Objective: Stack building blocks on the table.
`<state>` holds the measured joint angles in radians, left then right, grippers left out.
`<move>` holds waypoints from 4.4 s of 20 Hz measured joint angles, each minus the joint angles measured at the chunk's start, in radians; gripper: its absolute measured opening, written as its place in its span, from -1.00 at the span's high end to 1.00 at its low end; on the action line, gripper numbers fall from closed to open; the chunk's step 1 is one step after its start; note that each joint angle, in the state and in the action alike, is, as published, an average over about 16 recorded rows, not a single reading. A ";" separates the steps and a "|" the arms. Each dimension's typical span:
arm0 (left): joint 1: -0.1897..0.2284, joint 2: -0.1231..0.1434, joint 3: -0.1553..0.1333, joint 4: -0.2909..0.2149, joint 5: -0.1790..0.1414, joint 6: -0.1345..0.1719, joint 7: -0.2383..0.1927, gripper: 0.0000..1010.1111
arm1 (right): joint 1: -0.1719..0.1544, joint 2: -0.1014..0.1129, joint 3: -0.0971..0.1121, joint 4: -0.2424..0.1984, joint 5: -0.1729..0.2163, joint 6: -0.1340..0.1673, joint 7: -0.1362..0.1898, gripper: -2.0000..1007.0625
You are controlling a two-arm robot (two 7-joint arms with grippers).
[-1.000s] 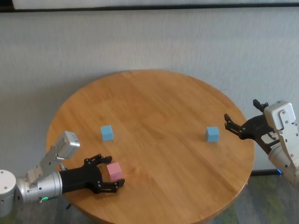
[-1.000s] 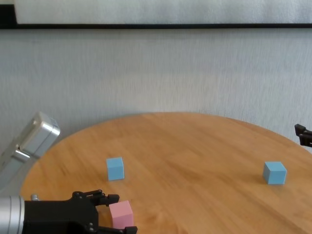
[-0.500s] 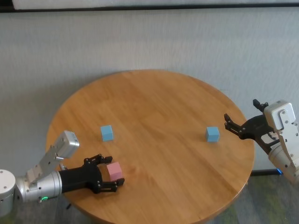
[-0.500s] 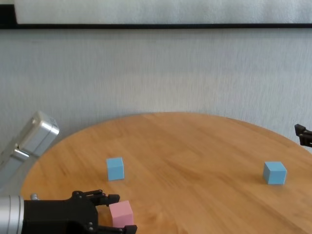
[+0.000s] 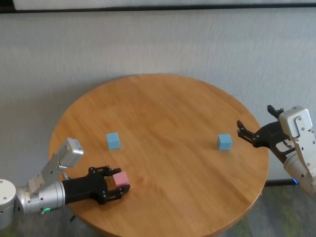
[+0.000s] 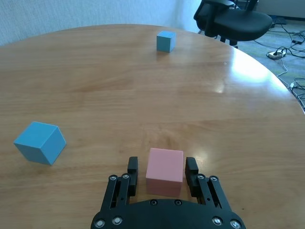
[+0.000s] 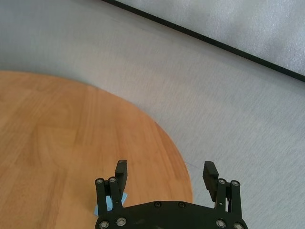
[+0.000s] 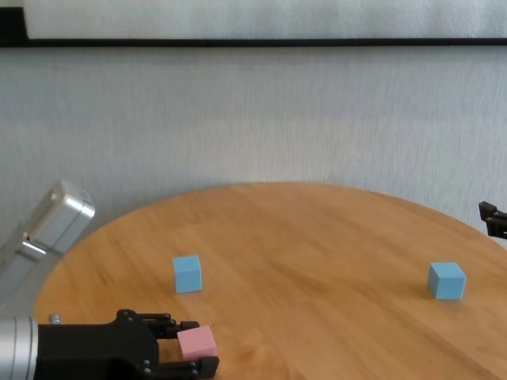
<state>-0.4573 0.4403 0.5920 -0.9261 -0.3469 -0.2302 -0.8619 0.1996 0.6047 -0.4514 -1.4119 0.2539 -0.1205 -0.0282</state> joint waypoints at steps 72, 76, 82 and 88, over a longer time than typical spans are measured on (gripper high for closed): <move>-0.199 -0.222 0.050 0.194 0.081 0.141 0.053 0.20 | 0.000 0.000 0.000 0.000 0.000 0.000 0.000 -1.00; -0.195 -0.226 0.054 0.192 0.085 0.129 0.053 0.20 | 0.000 0.000 0.000 0.000 0.000 0.000 0.000 -1.00; -0.193 -0.226 0.059 0.192 0.094 0.113 0.056 0.17 | 0.000 0.000 0.000 0.000 0.000 0.000 0.000 -1.00; -0.194 -0.226 0.060 0.193 0.093 0.117 0.056 -0.01 | 0.000 0.000 0.000 0.000 0.000 0.000 0.000 -1.00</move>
<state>-0.6511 0.2145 0.6515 -0.7332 -0.2535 -0.1137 -0.8059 0.1996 0.6047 -0.4514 -1.4119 0.2539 -0.1205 -0.0283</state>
